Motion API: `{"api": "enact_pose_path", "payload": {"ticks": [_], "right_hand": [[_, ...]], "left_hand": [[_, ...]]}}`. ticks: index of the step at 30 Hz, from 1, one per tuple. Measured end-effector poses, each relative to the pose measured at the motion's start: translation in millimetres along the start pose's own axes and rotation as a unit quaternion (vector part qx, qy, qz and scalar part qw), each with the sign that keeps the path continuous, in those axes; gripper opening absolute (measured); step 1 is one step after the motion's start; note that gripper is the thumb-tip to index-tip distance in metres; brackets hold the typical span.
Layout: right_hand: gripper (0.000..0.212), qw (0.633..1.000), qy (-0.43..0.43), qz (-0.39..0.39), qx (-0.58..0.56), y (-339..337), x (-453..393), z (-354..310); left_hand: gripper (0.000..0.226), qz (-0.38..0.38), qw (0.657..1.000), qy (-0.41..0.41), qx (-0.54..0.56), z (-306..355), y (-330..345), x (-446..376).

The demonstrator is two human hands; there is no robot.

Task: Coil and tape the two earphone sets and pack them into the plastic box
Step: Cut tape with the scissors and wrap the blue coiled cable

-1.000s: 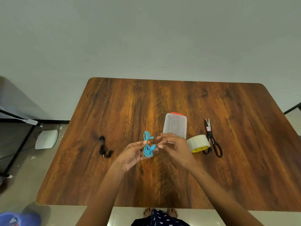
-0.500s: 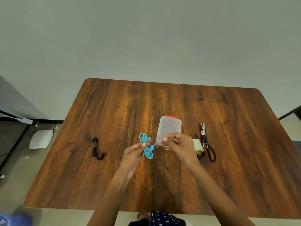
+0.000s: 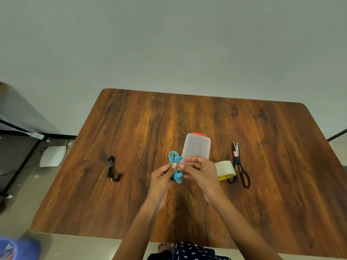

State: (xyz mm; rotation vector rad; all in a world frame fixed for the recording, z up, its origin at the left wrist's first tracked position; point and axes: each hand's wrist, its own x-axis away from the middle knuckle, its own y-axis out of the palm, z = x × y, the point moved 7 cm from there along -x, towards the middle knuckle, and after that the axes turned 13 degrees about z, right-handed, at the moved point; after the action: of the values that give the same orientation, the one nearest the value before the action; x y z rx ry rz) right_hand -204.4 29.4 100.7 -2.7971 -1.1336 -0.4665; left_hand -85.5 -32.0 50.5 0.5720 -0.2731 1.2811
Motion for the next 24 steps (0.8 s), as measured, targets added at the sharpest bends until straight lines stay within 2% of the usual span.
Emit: {"api": "enact_pose_path", "payload": {"ticks": [4, 9, 15, 21, 24], "right_hand": [[0.018, 0.998, 0.010, 0.068, -0.011, -4.9, 3.7, 6.8], [0.021, 0.993, 0.050, 0.103, -0.036, -8.3, 6.5, 15.5], [0.029, 0.984, 0.119, 0.101, -0.086, -8.4, 8.7, 27.1], [0.025, 0.984, 0.125, 0.084, -0.100, -4.1, 10.3, 29.5], [0.027, 0.984, 0.127, 0.071, -0.098, -1.5, 11.4, 30.9]], "left_hand": [[0.020, 0.014, 0.999, 0.033, -0.014, 2.2, 3.9, 7.7], [0.020, 0.051, 0.996, 0.060, -0.031, 3.5, 4.5, 14.3], [0.018, 0.048, 0.997, 0.055, -0.009, 5.8, 4.8, 20.1], [0.020, 0.047, 0.998, 0.034, 0.018, 3.4, 4.8, 24.5], [0.022, 0.049, 0.997, -0.002, 0.059, -3.1, 5.6, 26.8]]}}
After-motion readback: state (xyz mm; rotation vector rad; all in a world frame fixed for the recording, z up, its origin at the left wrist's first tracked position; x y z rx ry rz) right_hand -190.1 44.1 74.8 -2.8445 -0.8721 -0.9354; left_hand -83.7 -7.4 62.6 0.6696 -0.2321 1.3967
